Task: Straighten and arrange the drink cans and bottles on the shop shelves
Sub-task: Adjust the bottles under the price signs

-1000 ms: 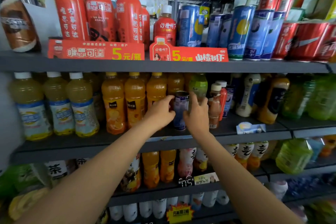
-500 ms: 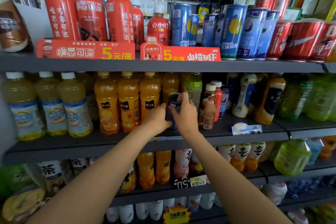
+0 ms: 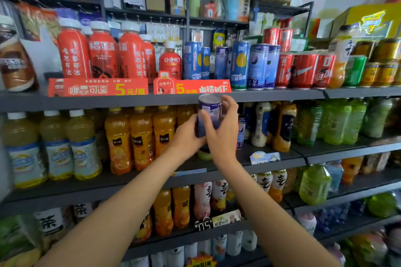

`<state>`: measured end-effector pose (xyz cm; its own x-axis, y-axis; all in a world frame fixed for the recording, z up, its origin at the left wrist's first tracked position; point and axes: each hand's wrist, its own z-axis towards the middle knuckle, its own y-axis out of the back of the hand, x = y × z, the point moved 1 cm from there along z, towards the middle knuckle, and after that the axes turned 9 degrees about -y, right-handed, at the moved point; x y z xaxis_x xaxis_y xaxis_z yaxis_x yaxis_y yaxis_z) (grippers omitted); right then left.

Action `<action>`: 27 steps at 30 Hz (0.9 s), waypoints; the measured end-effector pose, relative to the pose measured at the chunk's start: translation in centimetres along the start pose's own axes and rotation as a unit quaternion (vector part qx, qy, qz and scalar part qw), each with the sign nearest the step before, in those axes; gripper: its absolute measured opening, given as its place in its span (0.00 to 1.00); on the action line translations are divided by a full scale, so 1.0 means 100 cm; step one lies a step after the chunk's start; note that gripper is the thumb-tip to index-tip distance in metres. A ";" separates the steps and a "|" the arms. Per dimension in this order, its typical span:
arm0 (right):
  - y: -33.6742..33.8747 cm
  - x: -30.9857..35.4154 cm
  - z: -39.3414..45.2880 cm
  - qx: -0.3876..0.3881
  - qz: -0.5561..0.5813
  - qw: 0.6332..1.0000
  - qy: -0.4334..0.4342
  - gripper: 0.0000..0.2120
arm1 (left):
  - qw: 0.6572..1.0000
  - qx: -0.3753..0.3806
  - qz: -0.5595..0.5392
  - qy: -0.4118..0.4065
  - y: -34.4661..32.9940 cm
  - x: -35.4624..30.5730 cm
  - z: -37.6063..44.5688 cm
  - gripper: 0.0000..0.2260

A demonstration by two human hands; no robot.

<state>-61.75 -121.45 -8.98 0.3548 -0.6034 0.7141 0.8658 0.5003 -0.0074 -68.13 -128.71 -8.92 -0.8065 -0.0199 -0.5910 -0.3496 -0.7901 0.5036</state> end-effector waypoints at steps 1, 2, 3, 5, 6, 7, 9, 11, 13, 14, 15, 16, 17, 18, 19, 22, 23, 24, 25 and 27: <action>0.006 0.007 0.004 0.010 0.004 1.000 -0.007 0.27 | 1.000 -0.010 -0.019 -0.008 0.001 -0.005 0.003 0.22; 0.011 0.013 0.008 0.017 0.005 1.000 -0.008 0.29 | 0.999 -0.023 -0.040 -0.018 0.001 -0.011 0.007 0.22; 0.016 0.018 0.012 0.018 0.005 1.000 -0.002 0.28 | 0.997 -0.038 -0.058 -0.025 0.003 -0.017 0.011 0.22; 0.026 0.022 0.018 0.011 -0.004 1.000 0.006 0.25 | 0.993 -0.078 -0.086 -0.031 0.006 -0.032 0.021 0.20; 0.031 0.023 0.019 0.012 -0.011 1.000 0.003 0.24 | 0.989 -0.099 -0.103 -0.031 0.008 -0.039 0.028 0.20; 0.036 0.023 0.021 0.020 -0.026 0.999 0.005 0.24 | 0.986 -0.115 -0.119 -0.031 0.011 -0.047 0.035 0.19; 0.043 0.025 0.025 0.048 -0.073 0.996 0.033 0.26 | 0.980 -0.131 -0.144 -0.039 0.015 -0.066 0.051 0.19; 0.049 0.027 0.037 0.059 -0.124 0.988 0.070 0.29 | 0.981 -0.128 -0.137 -0.053 0.014 -0.080 0.065 0.20; 0.053 0.028 0.055 0.050 -0.135 0.988 0.059 0.33 | 0.985 -0.118 -0.112 -0.058 0.006 -0.090 0.076 0.20; 0.055 0.028 0.065 0.042 -0.131 0.990 0.041 0.34 | 0.986 -0.114 -0.101 -0.062 0.000 -0.095 0.081 0.20; 0.058 0.027 0.074 0.037 -0.122 0.992 0.021 0.35 | 0.988 -0.108 -0.090 -0.066 -0.006 -0.099 0.086 0.21; 0.061 0.025 0.082 0.033 -0.110 0.993 0.008 0.36 | 0.989 -0.100 -0.083 -0.071 -0.012 -0.102 0.093 0.21; 0.066 0.022 0.090 0.030 -0.097 0.995 0.000 0.36 | 0.990 -0.088 -0.082 -0.075 -0.017 -0.106 0.098 0.22; 0.073 0.018 0.098 0.027 -0.088 0.996 -0.005 0.36 | 0.991 -0.074 -0.088 -0.075 -0.021 -0.109 0.105 0.23; 0.080 0.015 0.106 0.023 -0.083 0.996 -0.010 0.36 | 0.991 -0.061 -0.095 -0.071 -0.023 -0.110 0.111 0.23; 0.099 0.003 0.132 0.018 -0.079 0.996 -0.027 0.35 | 0.992 -0.079 -0.088 -0.041 -0.030 -0.106 0.132 0.24; 0.104 -0.002 0.141 0.020 -0.076 0.996 -0.035 0.35 | 0.992 -0.100 -0.072 -0.027 -0.033 -0.103 0.139 0.23; 0.108 -0.008 0.149 0.023 -0.071 0.996 -0.044 0.36 | 0.991 -0.121 -0.054 -0.011 -0.037 -0.100 0.145 0.22; 0.111 -0.013 0.157 0.027 -0.066 0.996 -0.051 0.36 | 0.990 -0.137 -0.035 0.001 -0.041 -0.097 0.151 0.21; 0.117 -0.024 0.169 0.038 -0.058 0.996 -0.052 0.35 | 0.987 -0.158 0.002 0.010 -0.050 -0.094 0.165 0.21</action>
<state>-58.43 -103.70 1.06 0.2110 -0.5941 0.7762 0.8684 0.4784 0.1301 -66.70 -114.51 4.48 -0.7970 -0.0337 -0.6030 -0.1764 -0.9419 0.2859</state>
